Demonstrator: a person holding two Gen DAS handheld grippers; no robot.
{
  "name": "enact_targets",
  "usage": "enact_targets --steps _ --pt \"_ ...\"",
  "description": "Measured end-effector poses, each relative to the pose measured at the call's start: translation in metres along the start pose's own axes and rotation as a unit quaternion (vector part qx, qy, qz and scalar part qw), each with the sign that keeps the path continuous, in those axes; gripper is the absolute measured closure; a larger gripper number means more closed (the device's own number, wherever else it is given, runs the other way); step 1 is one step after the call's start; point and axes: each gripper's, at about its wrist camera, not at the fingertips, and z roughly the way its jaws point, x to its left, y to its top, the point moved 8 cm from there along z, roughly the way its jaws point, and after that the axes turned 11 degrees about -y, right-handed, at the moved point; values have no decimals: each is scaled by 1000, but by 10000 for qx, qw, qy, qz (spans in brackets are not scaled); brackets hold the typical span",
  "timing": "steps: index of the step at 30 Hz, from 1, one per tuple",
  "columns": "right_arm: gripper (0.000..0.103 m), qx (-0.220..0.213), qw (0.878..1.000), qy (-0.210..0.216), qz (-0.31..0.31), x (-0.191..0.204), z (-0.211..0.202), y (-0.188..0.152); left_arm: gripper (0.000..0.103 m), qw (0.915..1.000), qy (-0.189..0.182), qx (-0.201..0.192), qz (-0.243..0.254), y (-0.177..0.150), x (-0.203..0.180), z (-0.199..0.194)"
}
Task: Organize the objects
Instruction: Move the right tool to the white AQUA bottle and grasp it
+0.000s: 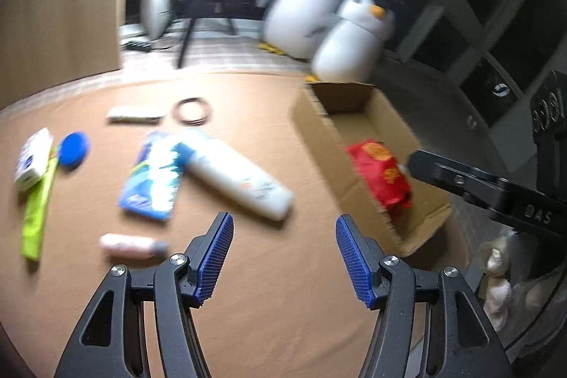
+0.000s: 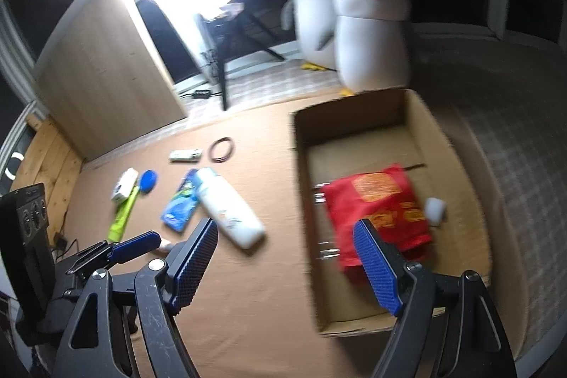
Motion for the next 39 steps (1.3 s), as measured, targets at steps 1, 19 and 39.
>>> enact_targets --steps 1,19,39 --pt "27 -10 10000 53 -52 10 0 -2 39 9999 60 -30 -88 -3 12 -8" --pt "27 312 9981 425 -308 101 33 -24 39 9909 745 -280 -1088 -45 169 -101" --pt "27 1038 9936 124 -419 108 141 25 39 9855 835 -242 -1455 -71 199 -111"
